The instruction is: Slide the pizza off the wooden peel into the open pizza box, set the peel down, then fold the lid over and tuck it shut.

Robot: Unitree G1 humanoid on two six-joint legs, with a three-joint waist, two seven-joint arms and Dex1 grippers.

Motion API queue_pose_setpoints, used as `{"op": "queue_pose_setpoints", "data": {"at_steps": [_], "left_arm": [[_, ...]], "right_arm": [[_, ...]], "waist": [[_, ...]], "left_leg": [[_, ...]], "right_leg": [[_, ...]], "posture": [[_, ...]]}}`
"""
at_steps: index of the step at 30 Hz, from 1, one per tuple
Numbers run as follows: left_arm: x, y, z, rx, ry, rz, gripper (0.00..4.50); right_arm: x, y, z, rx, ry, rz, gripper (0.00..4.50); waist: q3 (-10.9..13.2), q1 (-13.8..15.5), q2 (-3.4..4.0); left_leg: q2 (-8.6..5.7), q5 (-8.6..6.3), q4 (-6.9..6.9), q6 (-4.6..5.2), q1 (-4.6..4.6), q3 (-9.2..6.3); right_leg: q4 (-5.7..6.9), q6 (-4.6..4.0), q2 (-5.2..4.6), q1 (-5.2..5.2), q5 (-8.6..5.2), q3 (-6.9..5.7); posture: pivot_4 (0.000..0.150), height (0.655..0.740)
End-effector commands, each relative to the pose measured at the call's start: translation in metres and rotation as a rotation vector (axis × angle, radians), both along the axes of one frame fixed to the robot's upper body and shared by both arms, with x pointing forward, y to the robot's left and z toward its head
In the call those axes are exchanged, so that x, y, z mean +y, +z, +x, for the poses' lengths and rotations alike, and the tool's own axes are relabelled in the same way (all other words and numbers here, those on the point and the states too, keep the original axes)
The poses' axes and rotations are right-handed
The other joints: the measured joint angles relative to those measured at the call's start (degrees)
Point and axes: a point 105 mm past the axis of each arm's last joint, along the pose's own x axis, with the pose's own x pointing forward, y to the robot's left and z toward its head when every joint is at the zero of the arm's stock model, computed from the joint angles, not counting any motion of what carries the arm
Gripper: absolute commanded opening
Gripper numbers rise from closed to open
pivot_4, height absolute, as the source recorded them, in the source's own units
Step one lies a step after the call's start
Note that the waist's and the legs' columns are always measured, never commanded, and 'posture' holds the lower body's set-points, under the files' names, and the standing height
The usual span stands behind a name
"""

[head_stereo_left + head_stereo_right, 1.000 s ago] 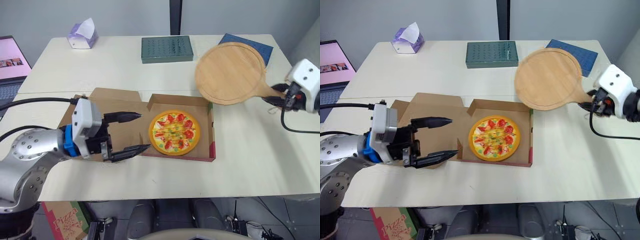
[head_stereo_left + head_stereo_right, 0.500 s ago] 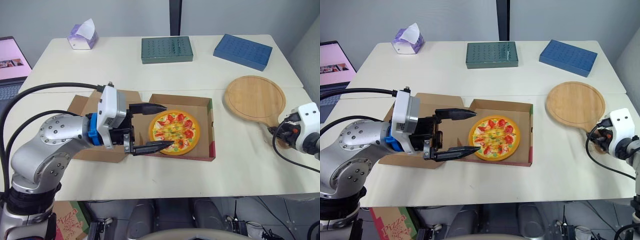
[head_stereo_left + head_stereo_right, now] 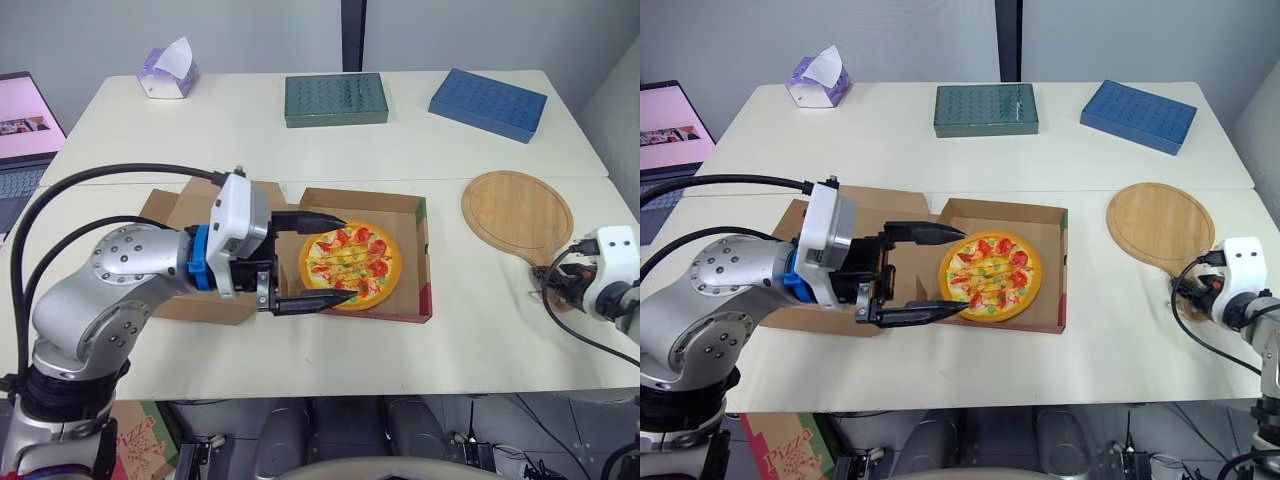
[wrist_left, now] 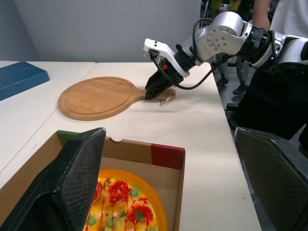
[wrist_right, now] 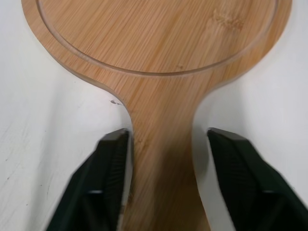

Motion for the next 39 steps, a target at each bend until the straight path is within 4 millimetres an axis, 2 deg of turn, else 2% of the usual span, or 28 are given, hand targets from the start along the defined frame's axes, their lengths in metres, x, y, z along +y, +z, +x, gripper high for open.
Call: {"op": "queue_pose_setpoints", "data": {"at_steps": [1, 2, 6, 9, 13, 18, 23, 28, 31, 34, 39], "left_arm": [[0.0, 0.005, 0.0, -0.034, 0.0, -0.007, 4.5], [0.002, 0.004, 0.001, -0.034, 0.011, -0.004, 4.5], [0.012, -0.001, 0.004, -0.038, 0.077, 0.008, 4.5], [0.028, -0.006, 0.008, -0.039, 0.182, 0.011, 4.5], [0.053, -0.011, 0.007, -0.015, 0.34, -0.019, 4.5], [0.089, -0.025, 0.001, 0.058, 0.567, -0.077, 4.5], [0.117, -0.042, -0.015, 0.172, 0.759, -0.148, 4.5], [0.15, -0.065, -0.041, 0.346, 0.965, -0.235, 4.5], [0.167, -0.073, -0.056, 0.5, 1.06, -0.373, 4.5], [0.18, -0.077, -0.071, 0.67, 1.082, -0.54, 4.5], [0.184, -0.092, -0.083, 0.897, 1.14, -0.67, 4.5]], "right_arm": [[-0.004, 0.025, -0.006, -0.066, 0.015, -0.017, 4.3], [-0.004, 0.03, -0.007, -0.077, 0.027, -0.018, 4.46], [-0.002, 0.045, -0.007, -0.115, 0.075, -0.052, 4.46], [0.007, 0.059, -0.003, -0.15, 0.17, -0.091, 4.46], [0.028, 0.072, 0.006, -0.197, 0.363, -0.189, 4.46], [0.068, 0.091, 0.013, -0.302, 0.649, -0.232, 4.46], [0.115, 0.107, 0.014, -0.423, 0.926, -0.259, 4.46], [0.159, 0.116, -0.001, -0.42, 1.225, -0.153, 4.46], [0.177, 0.12, -0.007, -0.402, 1.342, -0.126, 4.46], [0.19, 0.122, -0.015, -0.379, 1.442, -0.121, 4.46], [0.199, 0.124, -0.019, -0.355, 1.527, -0.126, 4.46]], "waist": [[0.0, 0.0, 0.0], [0.0, -0.02, 0.0], [-0.01, -0.11, 0.0], [-0.01, -0.29, 0.0], [-0.01, -0.42, 0.0], [-0.01, -0.46, -0.01], [0.01, -0.17, -0.04], [0.02, 0.02, -0.07], [0.01, 0.16, -0.13], [-0.01, 0.27, -0.2], [-0.04, 0.38, -0.28]], "left_leg": [[0.0, 0.0, 0.0, 0.0, 0.0, 0.0], [0.0, 0.0, 0.0, 0.0, 0.0, 0.0], [0.0, 0.0, 0.0, 0.0, 0.03, 0.01], [0.02, 0.0, -0.01, 0.0, 0.04, 0.01], [0.03, 0.0, -0.01, 0.0, 0.04, 0.01], [0.06, 0.0, -0.01, 0.0, 0.07, 0.03], [0.06, 0.0, 0.0, 0.0, 0.09, 0.01], [0.08, -0.01, 0.0, 0.0, 0.08, 0.03], [0.09, -0.01, 0.0, 0.0, 0.09, 0.0], [0.1, -0.01, 0.01, 0.0, 0.08, -0.03], [0.09, -0.02, 0.01, -0.01, 0.03, -0.04]], "right_leg": [[0.0, 0.0, 0.0, 0.0, 0.0, 0.0], [0.0, 0.0, 0.0, 0.0, 0.0, 0.0], [0.0, 0.0, 0.0, 0.02, 0.0, 0.01], [0.0, 0.01, 0.01, 0.02, -0.01, 0.0], [-0.01, 0.01, 0.0, 0.03, -0.01, 0.01], [-0.05, 0.01, 0.0, 0.06, -0.01, 0.0], [-0.07, 0.0, -0.01, 0.09, -0.01, -0.01], [-0.11, -0.01, -0.02, 0.08, -0.01, 0.01], [-0.11, -0.02, -0.02, 0.09, -0.02, -0.03], [-0.12, -0.04, -0.02, 0.08, -0.04, -0.07], [-0.21, -0.01, -0.05, 0.07, -0.08, -0.08]], "posture": [[0.15, 0.74], [0.15, 0.74], [0.15, 0.74], [0.15, 0.74], [0.15, 0.74], [0.15, 0.74], [0.15, 0.74], [0.15, 0.74], [0.15, 0.74], [0.15, 0.74], [0.15, 0.74]]}}
